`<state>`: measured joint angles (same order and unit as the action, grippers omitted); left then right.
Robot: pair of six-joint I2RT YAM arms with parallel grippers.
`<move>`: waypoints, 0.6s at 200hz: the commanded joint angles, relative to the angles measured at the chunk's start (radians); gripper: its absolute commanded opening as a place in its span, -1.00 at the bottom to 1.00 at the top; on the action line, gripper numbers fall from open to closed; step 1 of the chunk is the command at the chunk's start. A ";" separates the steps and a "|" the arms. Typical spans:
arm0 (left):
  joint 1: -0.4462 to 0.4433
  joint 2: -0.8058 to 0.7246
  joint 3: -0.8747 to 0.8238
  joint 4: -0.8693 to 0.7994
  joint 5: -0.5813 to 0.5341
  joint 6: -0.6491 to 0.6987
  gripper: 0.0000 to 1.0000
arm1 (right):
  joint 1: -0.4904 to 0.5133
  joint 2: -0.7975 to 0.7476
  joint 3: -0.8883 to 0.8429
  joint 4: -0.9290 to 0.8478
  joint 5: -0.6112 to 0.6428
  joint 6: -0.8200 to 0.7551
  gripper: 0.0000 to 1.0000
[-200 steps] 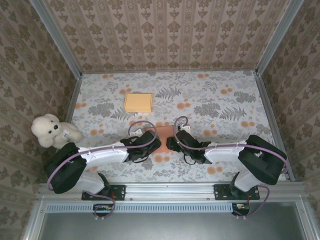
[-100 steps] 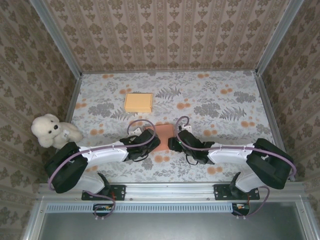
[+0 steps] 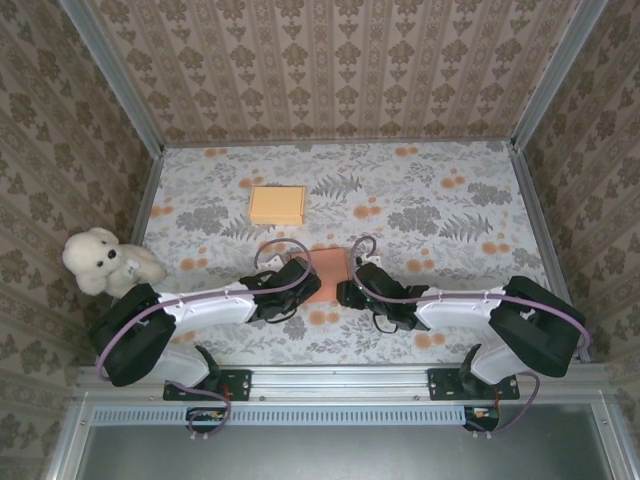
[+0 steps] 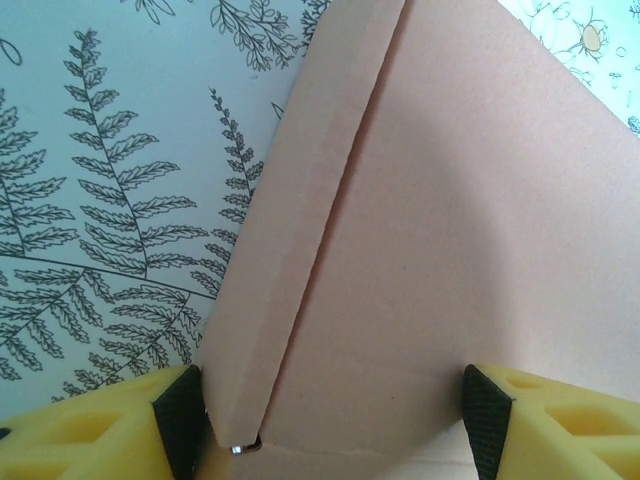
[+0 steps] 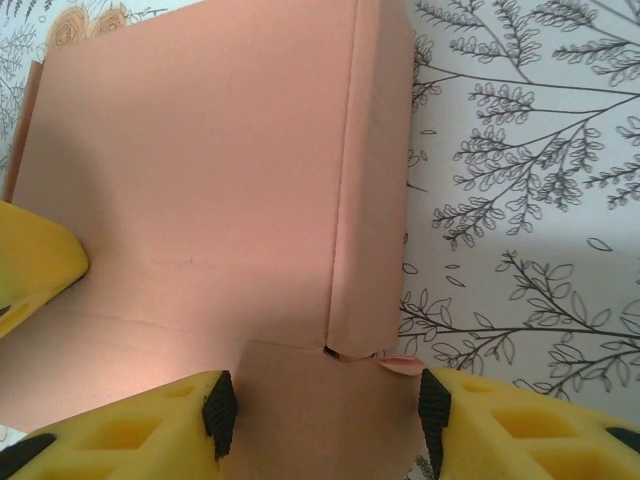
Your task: Fold the paper box
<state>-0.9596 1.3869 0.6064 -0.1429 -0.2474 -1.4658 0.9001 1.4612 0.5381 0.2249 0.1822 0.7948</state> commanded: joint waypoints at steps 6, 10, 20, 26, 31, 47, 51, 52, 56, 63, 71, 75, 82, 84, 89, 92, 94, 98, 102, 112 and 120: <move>0.010 0.031 -0.002 -0.135 -0.018 0.007 0.41 | 0.017 0.017 -0.015 0.033 -0.040 0.018 0.06; 0.010 0.030 0.000 -0.144 -0.019 0.007 0.42 | 0.019 0.016 -0.015 0.030 -0.038 0.018 0.05; 0.009 0.029 0.005 -0.158 -0.029 0.008 0.42 | 0.023 0.009 -0.015 0.023 -0.034 0.017 0.04; 0.010 0.029 0.007 -0.166 -0.034 0.010 0.42 | 0.026 0.007 -0.016 0.017 -0.030 0.017 0.03; 0.012 0.029 0.007 -0.170 -0.035 0.012 0.42 | 0.027 0.004 -0.017 0.012 -0.027 0.017 0.02; 0.013 0.029 0.007 -0.174 -0.036 0.013 0.43 | 0.030 -0.007 -0.018 -0.003 -0.017 0.014 -0.01; 0.013 0.029 0.007 -0.175 -0.037 0.014 0.42 | 0.030 -0.010 -0.018 -0.005 -0.015 0.013 -0.01; 0.012 0.030 0.006 -0.175 -0.037 0.013 0.42 | 0.030 -0.011 -0.018 -0.005 -0.014 0.014 -0.01; 0.013 0.030 0.007 -0.175 -0.036 0.015 0.42 | 0.030 -0.014 -0.019 -0.007 -0.012 0.014 -0.02; 0.013 0.031 0.007 -0.175 -0.037 0.015 0.42 | 0.030 -0.018 -0.022 -0.008 -0.010 0.015 -0.06; 0.012 0.033 0.008 -0.176 -0.035 0.018 0.42 | 0.031 -0.026 -0.025 -0.009 -0.009 0.015 -0.07; 0.013 0.033 0.009 -0.179 -0.035 0.018 0.42 | 0.030 -0.029 -0.027 -0.008 -0.009 0.015 -0.11; 0.013 0.036 0.011 -0.181 -0.036 0.019 0.42 | 0.030 -0.035 -0.028 -0.012 -0.009 0.016 -0.12; 0.013 0.037 0.012 -0.180 -0.036 0.020 0.42 | 0.030 -0.036 -0.029 -0.012 -0.009 0.016 -0.12; 0.013 0.039 0.013 -0.182 -0.036 0.022 0.42 | 0.030 -0.041 -0.029 -0.013 -0.011 0.017 -0.13; 0.013 0.040 0.014 -0.184 -0.036 0.023 0.42 | 0.030 -0.042 -0.029 -0.015 -0.011 0.016 -0.13; 0.014 0.042 0.016 -0.186 -0.035 0.024 0.42 | 0.030 -0.043 -0.029 -0.016 -0.011 0.017 -0.14; 0.014 0.043 0.018 -0.187 -0.037 0.025 0.42 | 0.030 -0.046 -0.029 -0.017 -0.013 0.017 -0.17; 0.015 0.045 0.020 -0.190 -0.036 0.027 0.43 | 0.031 -0.049 -0.028 -0.020 -0.012 0.017 -0.18; 0.014 0.052 0.029 -0.201 -0.035 0.035 0.44 | 0.030 -0.056 -0.030 -0.024 -0.012 0.018 -0.19; 0.014 0.057 0.039 -0.212 -0.035 0.044 0.45 | 0.031 -0.061 -0.029 -0.027 -0.013 0.018 -0.19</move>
<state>-0.9596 1.3991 0.6388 -0.2058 -0.2588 -1.4570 0.9215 1.4307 0.5228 0.2359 0.1726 0.8089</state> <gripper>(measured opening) 0.718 0.408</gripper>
